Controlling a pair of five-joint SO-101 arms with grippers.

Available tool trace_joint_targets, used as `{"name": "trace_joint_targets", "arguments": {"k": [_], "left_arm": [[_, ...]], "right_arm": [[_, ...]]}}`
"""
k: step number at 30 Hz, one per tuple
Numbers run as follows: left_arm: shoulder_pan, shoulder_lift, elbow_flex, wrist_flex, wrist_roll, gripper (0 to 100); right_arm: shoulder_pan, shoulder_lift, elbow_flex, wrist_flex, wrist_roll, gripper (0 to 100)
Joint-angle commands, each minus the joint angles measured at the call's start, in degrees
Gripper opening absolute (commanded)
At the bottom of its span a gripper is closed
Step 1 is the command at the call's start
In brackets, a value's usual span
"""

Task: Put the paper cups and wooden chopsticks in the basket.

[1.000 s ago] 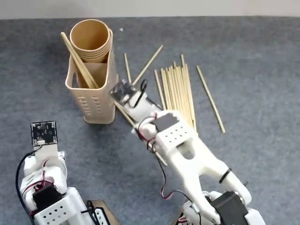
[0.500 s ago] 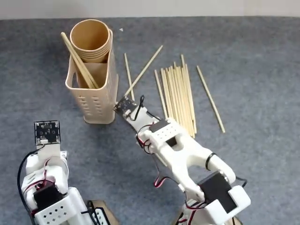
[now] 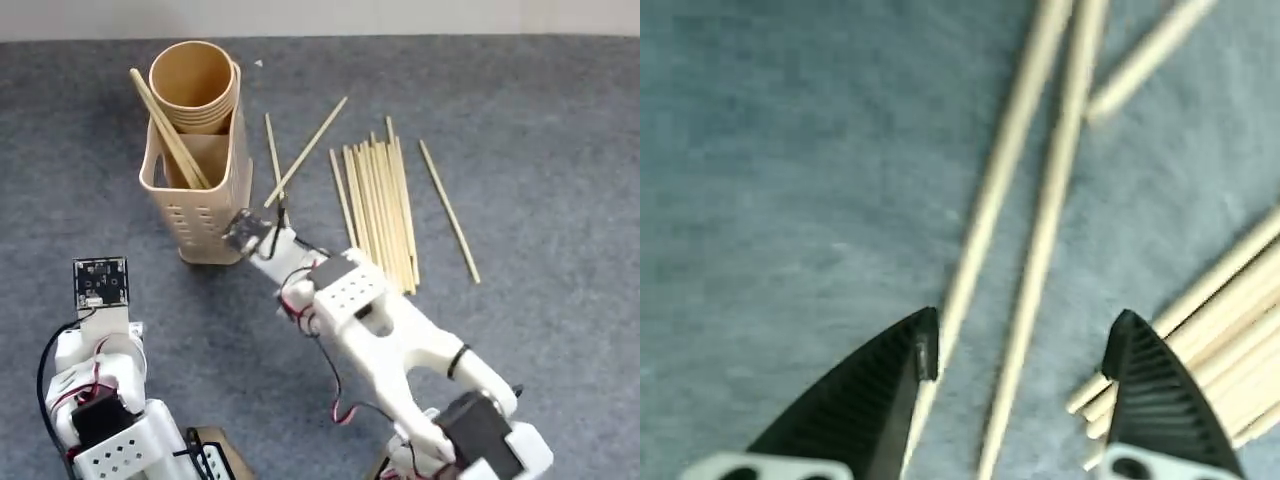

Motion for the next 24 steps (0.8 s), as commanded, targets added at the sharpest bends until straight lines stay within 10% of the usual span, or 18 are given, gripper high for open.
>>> {"name": "trace_joint_targets", "arguments": {"k": [1,15,24], "left_arm": [[0.7,-0.1,-0.1,-1.1,-0.4,17],[0.7,-0.1,-0.1,-1.1,-0.4,17],[0.7,-0.1,0.0,-1.1,-0.4,17]], "right_arm": [[-4.4,-4.3,0.5,0.5,-1.1,27.2],[5.4,13.5,2.8,-10.8,1.9,26.7],[6.6,15.7,-1.5,-9.5,1.8,1.3]]}}
